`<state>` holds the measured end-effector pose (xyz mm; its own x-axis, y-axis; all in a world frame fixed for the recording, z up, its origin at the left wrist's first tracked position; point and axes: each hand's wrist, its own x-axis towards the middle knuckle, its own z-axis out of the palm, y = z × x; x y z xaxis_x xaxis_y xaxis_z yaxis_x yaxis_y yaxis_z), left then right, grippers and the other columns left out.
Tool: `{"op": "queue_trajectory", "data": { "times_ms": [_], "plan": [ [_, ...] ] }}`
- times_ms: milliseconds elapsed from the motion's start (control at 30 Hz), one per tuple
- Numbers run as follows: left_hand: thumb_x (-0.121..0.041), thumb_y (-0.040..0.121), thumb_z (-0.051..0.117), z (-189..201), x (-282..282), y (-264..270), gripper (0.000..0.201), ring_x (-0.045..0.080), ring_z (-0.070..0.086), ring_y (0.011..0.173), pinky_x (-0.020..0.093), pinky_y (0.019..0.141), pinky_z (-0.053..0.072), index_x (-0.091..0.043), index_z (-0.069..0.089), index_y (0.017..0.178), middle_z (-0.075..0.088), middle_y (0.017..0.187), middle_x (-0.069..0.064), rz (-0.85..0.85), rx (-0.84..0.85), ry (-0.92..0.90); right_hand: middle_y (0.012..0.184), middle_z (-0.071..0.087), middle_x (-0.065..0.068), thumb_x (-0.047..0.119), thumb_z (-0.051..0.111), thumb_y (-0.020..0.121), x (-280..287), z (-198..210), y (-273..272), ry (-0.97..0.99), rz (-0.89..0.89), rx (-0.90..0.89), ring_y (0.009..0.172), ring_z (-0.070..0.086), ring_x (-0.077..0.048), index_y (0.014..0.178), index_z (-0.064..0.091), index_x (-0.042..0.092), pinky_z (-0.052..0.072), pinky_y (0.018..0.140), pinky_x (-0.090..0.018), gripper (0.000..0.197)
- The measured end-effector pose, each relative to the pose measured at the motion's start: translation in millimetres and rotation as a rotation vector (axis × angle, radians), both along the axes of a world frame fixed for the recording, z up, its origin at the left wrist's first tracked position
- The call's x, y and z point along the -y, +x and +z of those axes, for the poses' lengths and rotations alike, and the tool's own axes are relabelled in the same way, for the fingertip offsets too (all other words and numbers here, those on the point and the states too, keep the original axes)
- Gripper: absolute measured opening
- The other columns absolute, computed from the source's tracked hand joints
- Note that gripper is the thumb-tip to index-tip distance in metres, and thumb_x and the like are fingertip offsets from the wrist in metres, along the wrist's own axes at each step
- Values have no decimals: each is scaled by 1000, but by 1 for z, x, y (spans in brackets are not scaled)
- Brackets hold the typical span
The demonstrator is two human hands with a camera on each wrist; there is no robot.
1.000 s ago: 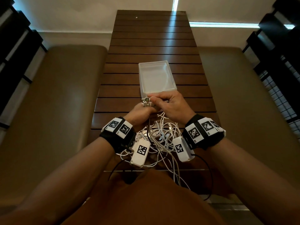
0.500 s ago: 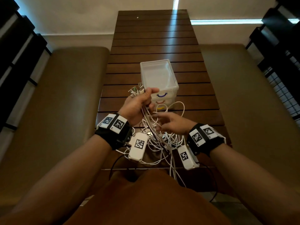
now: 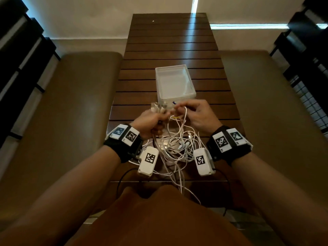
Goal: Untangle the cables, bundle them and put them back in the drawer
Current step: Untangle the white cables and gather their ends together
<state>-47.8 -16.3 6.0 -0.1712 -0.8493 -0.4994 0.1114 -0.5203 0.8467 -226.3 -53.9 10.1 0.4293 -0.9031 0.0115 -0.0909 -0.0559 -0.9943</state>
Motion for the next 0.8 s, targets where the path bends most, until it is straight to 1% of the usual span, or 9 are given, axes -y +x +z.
{"op": "queue_trajectory", "data": {
  "times_ms": [100, 167, 333, 400, 467, 533, 600, 700, 800],
  "plan": [
    [-14, 99, 49, -9, -2, -11, 19, 8, 25, 48, 19, 42, 22, -8, 66, 99, 40, 61, -3, -96, -1, 37, 87, 72, -1, -3, 63, 88, 0, 28, -3, -166, -66, 114, 82, 70, -15, 92, 71, 6, 58, 69, -28, 13],
    [-15, 100, 45, -3, 0, -17, 22, 8, 26, 50, 18, 41, 25, -10, 66, 96, 51, 55, -7, -55, -33, -4, 89, 71, -1, -5, 64, 86, 0, 34, -9, -250, -150, 123, 83, 69, -12, 95, 71, 6, 57, 73, -26, 16],
    [-21, 97, 54, 8, 4, -20, 23, 8, 37, 46, 25, 45, 29, -20, 69, 80, 65, 58, -15, -69, 351, -255, 100, 58, 7, -11, 45, 84, 10, 37, -28, -271, -435, -277, 95, 56, -3, 86, 71, 23, 50, 86, -24, 43],
    [-24, 96, 56, 9, 6, -23, 21, 4, 41, 44, 23, 43, 30, -19, 69, 81, 67, 66, -11, -101, 382, -267, 106, 60, 8, -1, 47, 91, 8, 48, -24, -184, -253, -311, 94, 55, 3, 111, 67, 19, 47, 83, -19, 35],
    [-22, 96, 56, 8, 8, -27, 17, 5, 43, 46, 23, 44, 30, -17, 67, 83, 66, 72, -6, -101, 322, -267, 112, 62, 5, 16, 52, 97, 2, 54, -15, -132, -2, -493, 94, 56, 0, 128, 58, 18, 45, 77, -15, 32],
    [-16, 95, 56, 7, 9, -26, 16, 10, 41, 48, 23, 42, 29, -16, 65, 82, 62, 67, -6, -67, 276, -274, 105, 64, 3, 24, 53, 97, 1, 48, -9, -244, 75, -767, 93, 58, -8, 116, 66, 21, 44, 73, -20, 23],
    [-11, 95, 55, 5, 10, -24, 20, 10, 36, 47, 21, 40, 26, -16, 64, 77, 57, 65, -3, -69, 204, -265, 98, 55, 3, 28, 55, 95, 5, 44, -12, -396, -20, -913, 96, 51, -14, 104, 69, 20, 42, 82, -29, 18],
    [-9, 95, 55, 5, 10, -22, 21, 9, 30, 46, 21, 42, 22, -15, 63, 76, 50, 69, 3, -104, 138, -249, 106, 52, 4, 30, 57, 95, 13, 39, -18, -338, 69, -759, 100, 52, -13, 114, 66, 23, 43, 90, -29, 22],
    [-9, 94, 55, 8, 11, -24, 18, 4, 35, 43, 20, 43, 24, -15, 61, 78, 55, 59, -6, -134, 142, -237, 89, 67, 5, 21, 55, 96, 6, 36, -13, -304, 145, -652, 83, 60, -8, 97, 72, 17, 46, 77, -26, 17]
  ]
}}
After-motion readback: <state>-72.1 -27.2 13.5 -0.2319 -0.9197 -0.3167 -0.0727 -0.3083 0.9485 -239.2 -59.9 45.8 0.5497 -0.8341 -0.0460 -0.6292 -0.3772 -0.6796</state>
